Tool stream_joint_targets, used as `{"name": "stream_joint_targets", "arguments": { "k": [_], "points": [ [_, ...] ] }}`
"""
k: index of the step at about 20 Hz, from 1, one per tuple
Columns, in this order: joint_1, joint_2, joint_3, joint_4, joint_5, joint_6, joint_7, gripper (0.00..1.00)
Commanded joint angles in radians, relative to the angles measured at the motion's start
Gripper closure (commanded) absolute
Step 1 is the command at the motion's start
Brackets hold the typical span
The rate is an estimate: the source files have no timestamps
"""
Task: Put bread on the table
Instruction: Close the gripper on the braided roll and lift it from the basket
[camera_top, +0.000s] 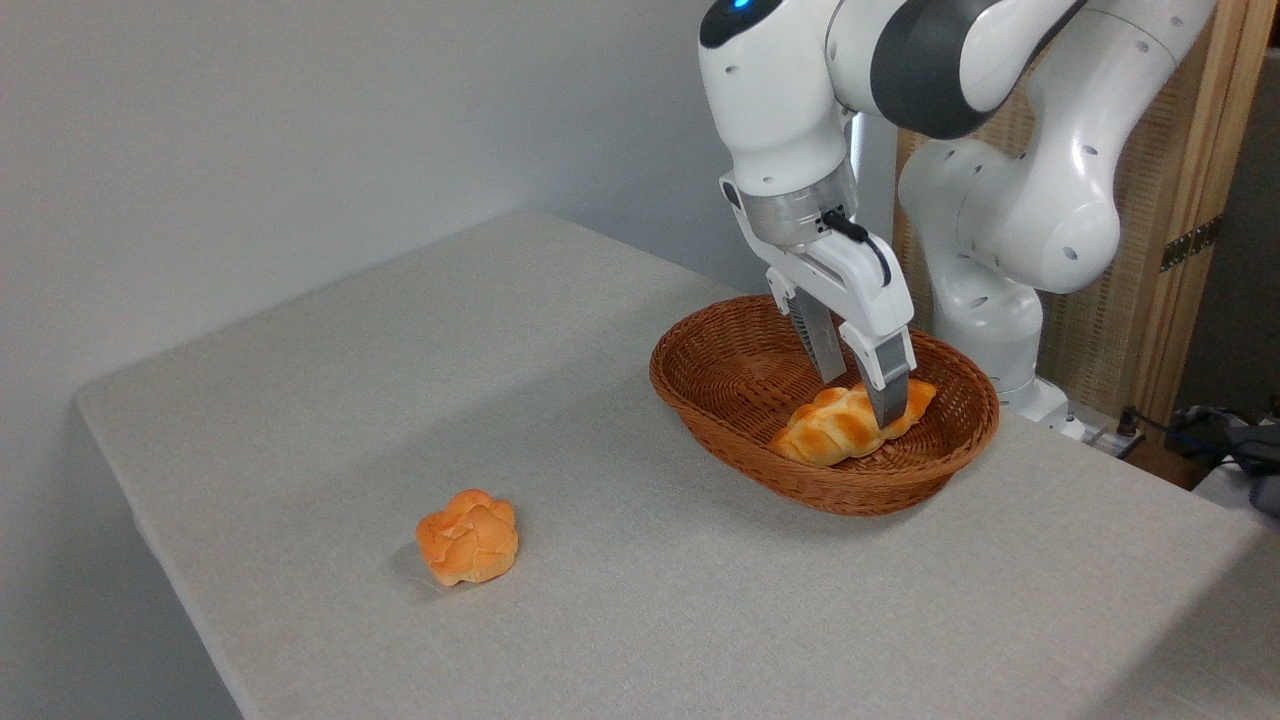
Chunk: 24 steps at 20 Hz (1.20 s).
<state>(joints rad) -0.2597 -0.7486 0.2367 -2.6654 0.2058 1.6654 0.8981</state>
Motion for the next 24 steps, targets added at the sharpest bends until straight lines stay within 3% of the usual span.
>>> {"name": "stream_joint_targets", "arguments": {
  "k": [1, 6, 10, 12, 24],
  "points": [
    [-0.010, 0.011, 0.013, -0.025, 0.020, 0.031, 0.007, 0.00],
    [-0.012, 0.015, 0.012, -0.051, 0.020, 0.062, 0.007, 0.00],
    [-0.013, 0.015, 0.012, -0.050, 0.018, 0.062, 0.012, 0.38],
    [-0.013, 0.015, 0.012, -0.050, 0.018, 0.062, 0.012, 0.46],
    [-0.015, 0.015, 0.012, -0.047, 0.018, 0.050, 0.012, 0.45]
  ]
}}
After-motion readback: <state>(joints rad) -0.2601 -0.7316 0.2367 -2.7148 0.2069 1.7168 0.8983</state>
